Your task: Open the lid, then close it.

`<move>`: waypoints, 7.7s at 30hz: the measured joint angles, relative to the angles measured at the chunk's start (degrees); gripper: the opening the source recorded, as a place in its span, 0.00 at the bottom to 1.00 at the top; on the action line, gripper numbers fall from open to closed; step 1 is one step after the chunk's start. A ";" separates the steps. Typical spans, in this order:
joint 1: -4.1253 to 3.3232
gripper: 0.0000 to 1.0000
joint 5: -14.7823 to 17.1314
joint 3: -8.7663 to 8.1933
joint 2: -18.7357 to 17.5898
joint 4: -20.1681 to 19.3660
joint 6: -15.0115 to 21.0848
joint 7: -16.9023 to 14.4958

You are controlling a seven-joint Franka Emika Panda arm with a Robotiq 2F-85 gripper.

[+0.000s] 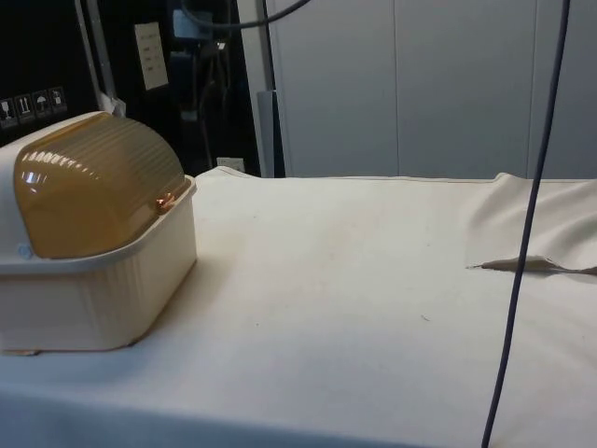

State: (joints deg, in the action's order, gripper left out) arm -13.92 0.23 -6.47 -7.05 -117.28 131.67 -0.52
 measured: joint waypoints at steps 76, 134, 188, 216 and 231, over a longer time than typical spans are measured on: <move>-0.23 0.00 -0.06 1.89 -11.63 -5.04 29.91 0.63; -0.06 0.00 -0.06 1.55 -9.91 -1.26 28.93 1.60; 0.00 0.00 -0.06 0.80 -13.29 8.82 28.02 4.98; 0.40 0.00 -0.06 0.52 -8.08 10.31 24.24 5.04; 0.34 0.00 -0.06 0.57 -5.84 10.83 22.57 4.93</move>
State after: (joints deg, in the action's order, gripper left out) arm -13.58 0.17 -5.90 -12.89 -106.46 154.24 4.41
